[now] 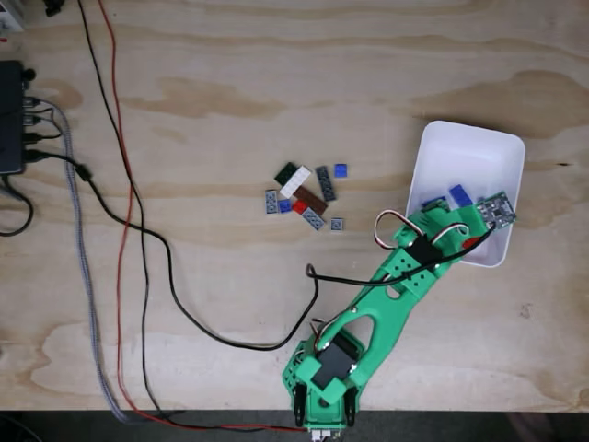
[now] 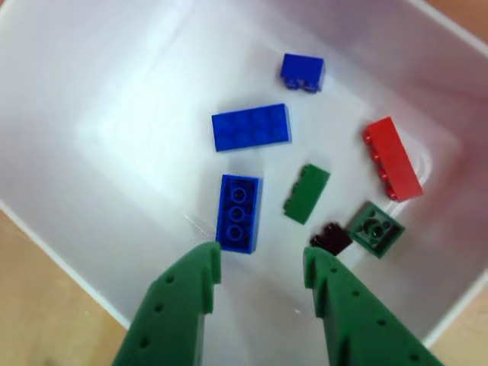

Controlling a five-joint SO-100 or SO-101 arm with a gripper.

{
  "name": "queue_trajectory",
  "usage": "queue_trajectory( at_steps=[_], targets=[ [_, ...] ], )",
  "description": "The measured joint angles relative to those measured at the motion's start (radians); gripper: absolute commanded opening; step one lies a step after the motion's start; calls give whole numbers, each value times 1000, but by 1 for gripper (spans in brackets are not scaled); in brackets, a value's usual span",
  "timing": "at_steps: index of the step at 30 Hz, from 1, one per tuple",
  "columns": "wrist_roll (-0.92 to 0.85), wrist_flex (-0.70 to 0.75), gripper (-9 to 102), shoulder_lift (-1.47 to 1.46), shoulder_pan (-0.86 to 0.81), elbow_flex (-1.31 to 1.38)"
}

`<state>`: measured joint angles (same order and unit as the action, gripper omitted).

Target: Put all lego bricks in the bin.

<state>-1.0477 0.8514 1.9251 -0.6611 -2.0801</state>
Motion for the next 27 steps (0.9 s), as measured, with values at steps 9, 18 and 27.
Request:
queue_trajectory(
  at_steps=[9,18,27],
  targets=[
    [-63,328,14,454,442,-147],
    [-423,81,18,-25,509,-316],
    [-431,40,15,-196,548,-204]
  ],
)
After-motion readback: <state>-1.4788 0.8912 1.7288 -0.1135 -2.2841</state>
